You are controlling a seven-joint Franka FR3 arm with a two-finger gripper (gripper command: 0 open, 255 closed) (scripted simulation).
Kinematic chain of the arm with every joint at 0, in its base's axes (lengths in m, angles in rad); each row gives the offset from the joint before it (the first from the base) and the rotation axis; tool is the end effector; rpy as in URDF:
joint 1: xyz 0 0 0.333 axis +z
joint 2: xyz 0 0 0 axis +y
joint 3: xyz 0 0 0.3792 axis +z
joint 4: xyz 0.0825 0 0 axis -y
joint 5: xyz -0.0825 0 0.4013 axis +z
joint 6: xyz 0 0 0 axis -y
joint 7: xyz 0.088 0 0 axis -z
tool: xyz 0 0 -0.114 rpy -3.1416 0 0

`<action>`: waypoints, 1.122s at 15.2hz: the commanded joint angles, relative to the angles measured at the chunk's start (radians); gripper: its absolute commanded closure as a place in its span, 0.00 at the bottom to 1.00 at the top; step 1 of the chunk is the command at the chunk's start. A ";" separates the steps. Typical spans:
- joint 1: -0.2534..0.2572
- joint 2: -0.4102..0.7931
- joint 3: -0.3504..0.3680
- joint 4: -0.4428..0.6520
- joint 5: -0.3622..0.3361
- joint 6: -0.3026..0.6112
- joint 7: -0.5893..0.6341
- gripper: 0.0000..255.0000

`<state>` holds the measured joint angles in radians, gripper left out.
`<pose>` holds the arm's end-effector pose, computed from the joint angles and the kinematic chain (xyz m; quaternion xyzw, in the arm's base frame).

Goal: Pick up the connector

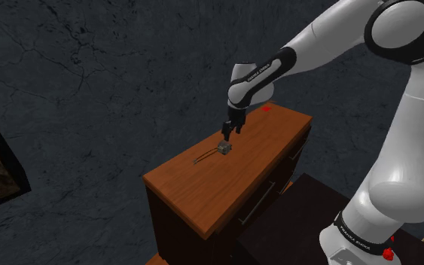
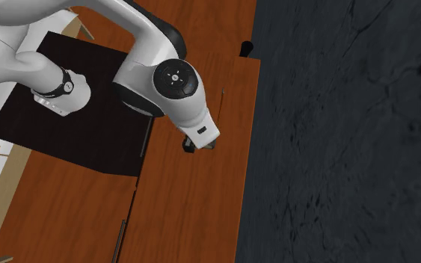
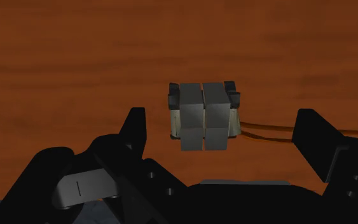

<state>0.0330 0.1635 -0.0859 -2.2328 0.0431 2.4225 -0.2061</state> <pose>0.5661 -0.0288 0.3434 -0.9980 -0.0612 -0.0143 0.0056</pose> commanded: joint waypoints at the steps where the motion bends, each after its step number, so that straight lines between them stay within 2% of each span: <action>1: -0.003 0.075 0.005 0.045 0.014 0.021 -0.015 0.00; 9: -0.009 0.184 0.014 0.060 0.033 0.111 -0.033 0.00; 12: -0.010 0.191 0.014 0.059 0.034 0.118 -0.034 0.00; 13: -0.010 0.189 0.014 0.059 0.034 0.117 -0.034 1.00; 17: -0.010 0.189 0.014 0.058 0.034 0.118 -0.034 1.00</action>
<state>0.0231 0.3522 -0.0720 -2.1739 0.0770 2.5405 -0.2402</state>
